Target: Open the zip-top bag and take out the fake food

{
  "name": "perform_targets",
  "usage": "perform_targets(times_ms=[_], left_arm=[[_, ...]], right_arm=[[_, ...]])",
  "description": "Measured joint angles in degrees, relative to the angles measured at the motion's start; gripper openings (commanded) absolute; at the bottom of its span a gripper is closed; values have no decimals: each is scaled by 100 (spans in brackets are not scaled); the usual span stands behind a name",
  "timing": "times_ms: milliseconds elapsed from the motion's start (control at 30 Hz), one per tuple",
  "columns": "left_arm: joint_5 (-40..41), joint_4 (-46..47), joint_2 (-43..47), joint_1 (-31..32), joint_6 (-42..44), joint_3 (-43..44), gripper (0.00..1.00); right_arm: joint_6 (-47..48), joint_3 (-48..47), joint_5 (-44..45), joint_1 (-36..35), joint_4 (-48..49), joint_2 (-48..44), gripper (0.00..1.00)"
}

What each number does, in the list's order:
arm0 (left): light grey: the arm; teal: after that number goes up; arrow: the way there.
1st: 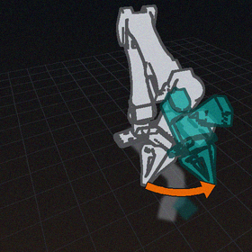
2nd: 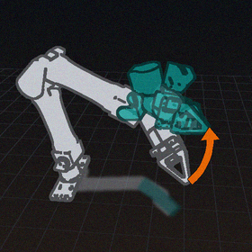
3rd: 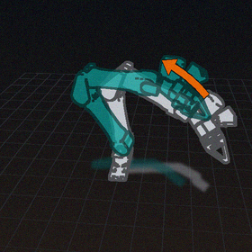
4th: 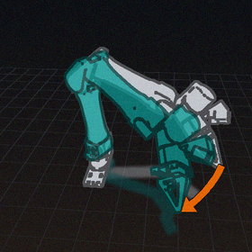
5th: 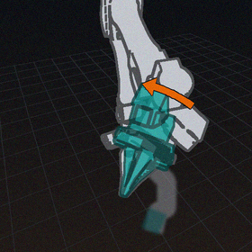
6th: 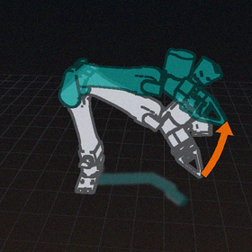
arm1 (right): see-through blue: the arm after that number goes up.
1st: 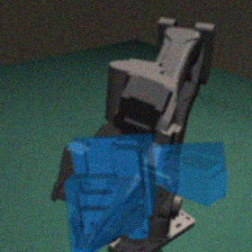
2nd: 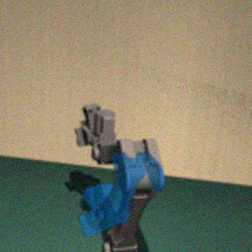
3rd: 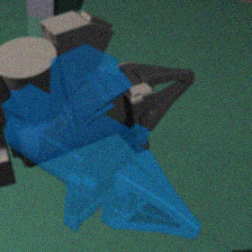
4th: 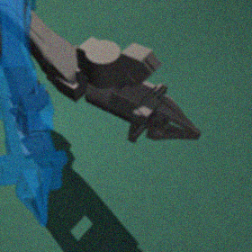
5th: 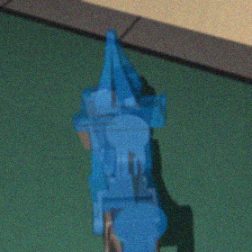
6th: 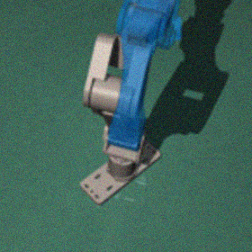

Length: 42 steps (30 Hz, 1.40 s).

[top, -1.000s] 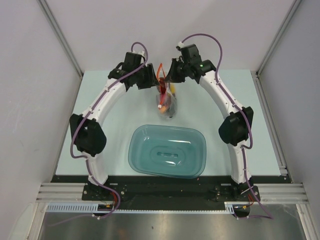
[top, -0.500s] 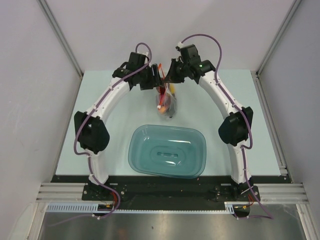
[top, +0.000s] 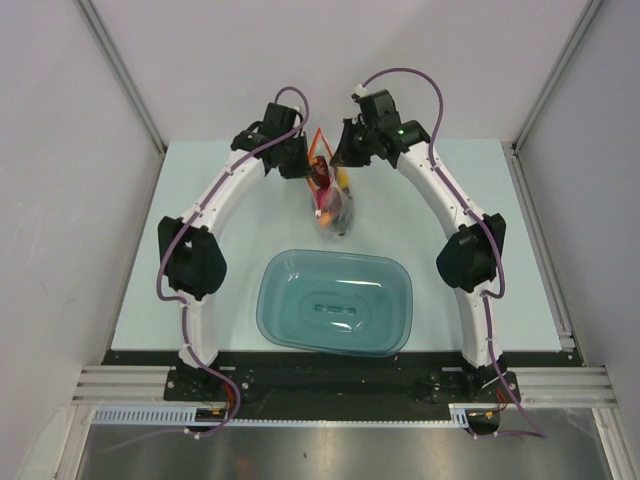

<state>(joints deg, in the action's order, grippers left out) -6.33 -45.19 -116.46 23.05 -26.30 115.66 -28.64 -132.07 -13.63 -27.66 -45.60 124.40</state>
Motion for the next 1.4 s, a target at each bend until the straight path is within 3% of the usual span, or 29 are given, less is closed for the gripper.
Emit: perform_targets(times_ms=[467, 567, 933, 1200, 1400], left_arm=[[549, -348, 597, -315, 468, 101, 0], [448, -205, 756, -317, 433, 15, 0], [-258, 140, 605, -319, 295, -20, 0], [-651, 308, 481, -319, 179, -20, 0], [-787, 393, 481, -321, 85, -22, 0]], right_arm=[[1102, -9, 284, 247, -55, 0, 1], [1202, -9, 332, 323, -94, 0, 7], [1287, -15, 302, 271, -404, 0, 47], [1220, -245, 380, 118, -723, -17, 65], [1331, -251, 787, -127, -748, -269, 66]])
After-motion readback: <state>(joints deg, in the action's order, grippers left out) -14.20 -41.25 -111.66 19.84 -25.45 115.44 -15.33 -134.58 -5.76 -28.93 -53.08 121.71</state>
